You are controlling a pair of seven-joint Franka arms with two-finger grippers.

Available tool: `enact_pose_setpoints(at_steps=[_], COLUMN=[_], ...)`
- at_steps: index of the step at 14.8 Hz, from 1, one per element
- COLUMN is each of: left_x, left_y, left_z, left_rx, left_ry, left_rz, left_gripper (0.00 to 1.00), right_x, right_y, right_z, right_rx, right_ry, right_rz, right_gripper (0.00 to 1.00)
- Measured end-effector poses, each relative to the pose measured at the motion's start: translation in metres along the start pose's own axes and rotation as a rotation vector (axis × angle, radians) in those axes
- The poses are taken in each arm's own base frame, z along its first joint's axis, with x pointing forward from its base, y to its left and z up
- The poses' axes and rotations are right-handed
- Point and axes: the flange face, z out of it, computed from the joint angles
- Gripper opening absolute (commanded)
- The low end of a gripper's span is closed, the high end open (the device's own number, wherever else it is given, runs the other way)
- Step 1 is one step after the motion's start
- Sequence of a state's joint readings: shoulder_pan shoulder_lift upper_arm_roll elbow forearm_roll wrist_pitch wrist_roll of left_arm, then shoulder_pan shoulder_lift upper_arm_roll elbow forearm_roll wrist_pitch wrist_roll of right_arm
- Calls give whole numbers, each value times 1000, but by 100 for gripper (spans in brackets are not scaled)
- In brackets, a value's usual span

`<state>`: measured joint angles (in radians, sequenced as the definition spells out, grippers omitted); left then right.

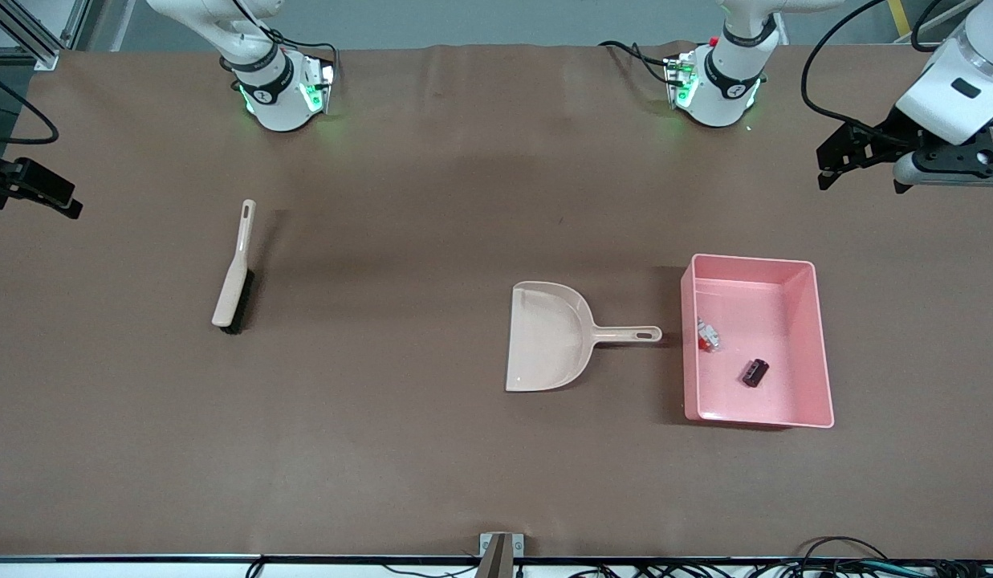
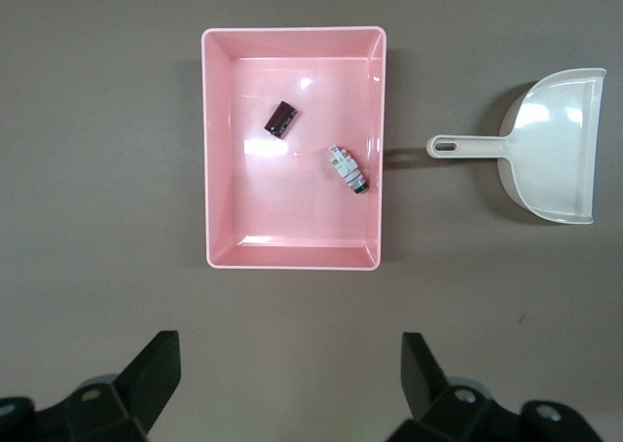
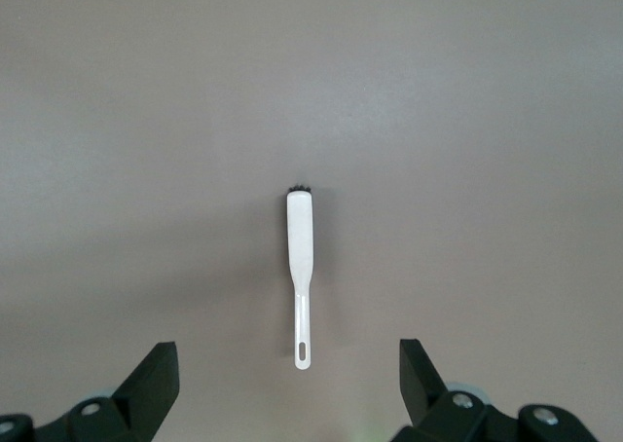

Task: Clean e-waste and dump in bin

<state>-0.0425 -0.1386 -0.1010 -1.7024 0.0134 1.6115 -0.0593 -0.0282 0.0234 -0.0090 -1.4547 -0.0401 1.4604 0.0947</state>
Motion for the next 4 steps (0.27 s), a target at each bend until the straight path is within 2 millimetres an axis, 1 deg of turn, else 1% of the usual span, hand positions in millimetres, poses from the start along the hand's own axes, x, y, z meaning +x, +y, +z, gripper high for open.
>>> enact_pose_setpoints(at_steps=[4], left_x=[1], left_y=[-9], left_z=[0], left_rx=[1], left_ry=[0], left_rz=[-17], left_gripper=[100], right_x=[0], right_y=[0], right_z=[0], right_rx=[0], right_ry=[0], right_rz=[1], right_gripper=[100])
